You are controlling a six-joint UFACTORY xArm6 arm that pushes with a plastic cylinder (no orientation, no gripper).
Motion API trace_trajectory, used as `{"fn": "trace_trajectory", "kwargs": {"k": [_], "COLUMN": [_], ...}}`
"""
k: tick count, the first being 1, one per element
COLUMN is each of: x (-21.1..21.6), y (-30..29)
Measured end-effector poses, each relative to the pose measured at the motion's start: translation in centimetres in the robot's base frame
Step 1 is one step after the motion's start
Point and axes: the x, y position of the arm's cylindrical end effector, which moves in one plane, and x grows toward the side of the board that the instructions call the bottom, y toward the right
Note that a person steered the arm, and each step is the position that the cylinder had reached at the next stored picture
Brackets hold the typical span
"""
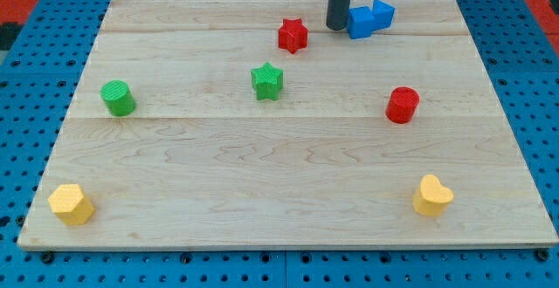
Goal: Move the heart towards the hexagon
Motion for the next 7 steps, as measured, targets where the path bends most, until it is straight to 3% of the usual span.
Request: {"fn": "trace_trajectory", "kwargs": {"k": [5, 7], "x": [3.2, 9.3], "y": [0.3, -0.5]}}
